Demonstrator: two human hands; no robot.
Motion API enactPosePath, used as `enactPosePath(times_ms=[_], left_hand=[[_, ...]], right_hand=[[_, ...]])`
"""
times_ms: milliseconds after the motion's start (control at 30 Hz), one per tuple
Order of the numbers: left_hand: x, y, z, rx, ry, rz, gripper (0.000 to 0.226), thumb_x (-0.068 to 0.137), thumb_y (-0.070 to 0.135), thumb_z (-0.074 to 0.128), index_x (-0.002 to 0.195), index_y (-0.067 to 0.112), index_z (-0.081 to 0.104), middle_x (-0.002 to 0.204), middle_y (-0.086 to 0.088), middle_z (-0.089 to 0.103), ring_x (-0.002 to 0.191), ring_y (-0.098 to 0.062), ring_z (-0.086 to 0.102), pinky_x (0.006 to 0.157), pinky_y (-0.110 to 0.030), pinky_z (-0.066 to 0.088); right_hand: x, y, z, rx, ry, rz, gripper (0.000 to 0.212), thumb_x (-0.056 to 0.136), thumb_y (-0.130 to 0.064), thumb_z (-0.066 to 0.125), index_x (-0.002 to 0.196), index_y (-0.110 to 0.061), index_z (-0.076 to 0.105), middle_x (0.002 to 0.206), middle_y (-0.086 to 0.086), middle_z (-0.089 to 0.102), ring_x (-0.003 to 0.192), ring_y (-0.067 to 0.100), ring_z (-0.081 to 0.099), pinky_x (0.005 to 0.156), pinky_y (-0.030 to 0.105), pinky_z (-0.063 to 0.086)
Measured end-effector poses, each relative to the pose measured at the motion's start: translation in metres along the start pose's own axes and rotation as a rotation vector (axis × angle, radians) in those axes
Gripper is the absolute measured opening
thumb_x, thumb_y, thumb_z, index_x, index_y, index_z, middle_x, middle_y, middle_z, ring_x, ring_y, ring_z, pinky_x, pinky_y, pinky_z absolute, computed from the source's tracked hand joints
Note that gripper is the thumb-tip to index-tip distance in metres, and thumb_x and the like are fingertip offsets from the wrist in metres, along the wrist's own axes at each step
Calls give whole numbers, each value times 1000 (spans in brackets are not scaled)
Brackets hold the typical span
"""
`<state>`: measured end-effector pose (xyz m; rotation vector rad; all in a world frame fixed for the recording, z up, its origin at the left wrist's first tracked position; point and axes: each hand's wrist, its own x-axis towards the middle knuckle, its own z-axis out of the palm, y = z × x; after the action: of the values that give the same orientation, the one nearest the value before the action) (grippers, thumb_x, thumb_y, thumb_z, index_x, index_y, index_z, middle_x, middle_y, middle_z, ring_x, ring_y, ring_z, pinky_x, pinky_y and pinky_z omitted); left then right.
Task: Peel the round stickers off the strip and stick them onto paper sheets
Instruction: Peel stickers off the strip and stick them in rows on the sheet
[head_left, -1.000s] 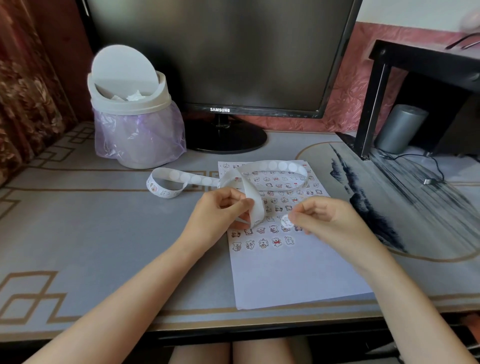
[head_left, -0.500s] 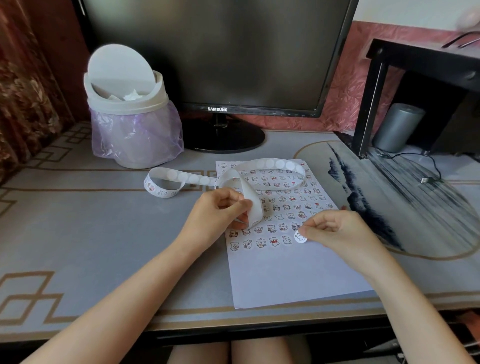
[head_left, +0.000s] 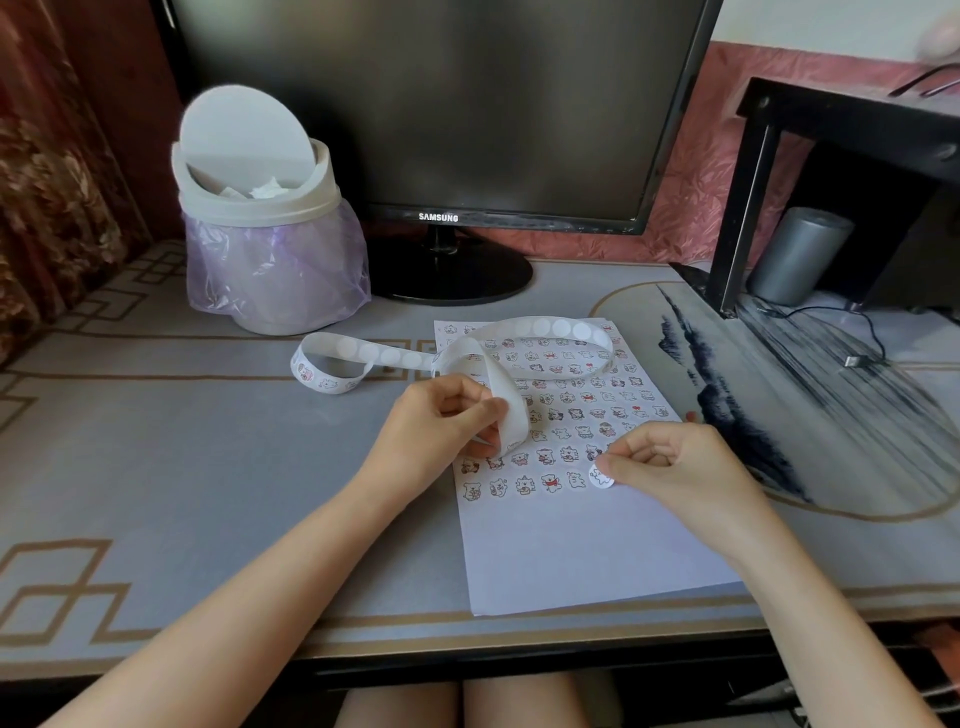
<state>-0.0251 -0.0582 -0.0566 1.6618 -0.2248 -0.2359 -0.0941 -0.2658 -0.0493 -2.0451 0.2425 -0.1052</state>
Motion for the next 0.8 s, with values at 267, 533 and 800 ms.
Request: enactPosePath(times_ms=[267, 533, 800], left_hand=[[0, 1, 0, 3, 1, -1, 12, 89, 12, 63, 78, 8, 63, 67, -4, 67, 60, -14, 66, 62, -21, 56], [-1, 1, 0, 9, -1, -1, 12, 89, 12, 63, 78, 9, 63, 67, -5, 68, 62, -15, 66, 64, -22, 57], [-1, 1, 0, 10, -3, -4, 13, 89, 12, 63, 77, 10, 62, 64, -2, 67, 60, -15, 66, 62, -20, 56]], right_hand=[[1, 3, 3, -44, 29, -30, 11, 74, -9, 78, 68, -13, 70, 61, -1, 64, 49, -3, 48, 51, 7, 39], [0, 8, 6, -96, 72, -54, 14, 74, -13, 78, 66, -18, 68, 55, -10, 57, 48, -1, 46, 51, 12, 39], [-1, 11, 9, -182, 100, -104, 16, 74, -16, 77, 65, -23, 66, 54, -11, 56, 46, 0, 45, 50, 15, 36]])
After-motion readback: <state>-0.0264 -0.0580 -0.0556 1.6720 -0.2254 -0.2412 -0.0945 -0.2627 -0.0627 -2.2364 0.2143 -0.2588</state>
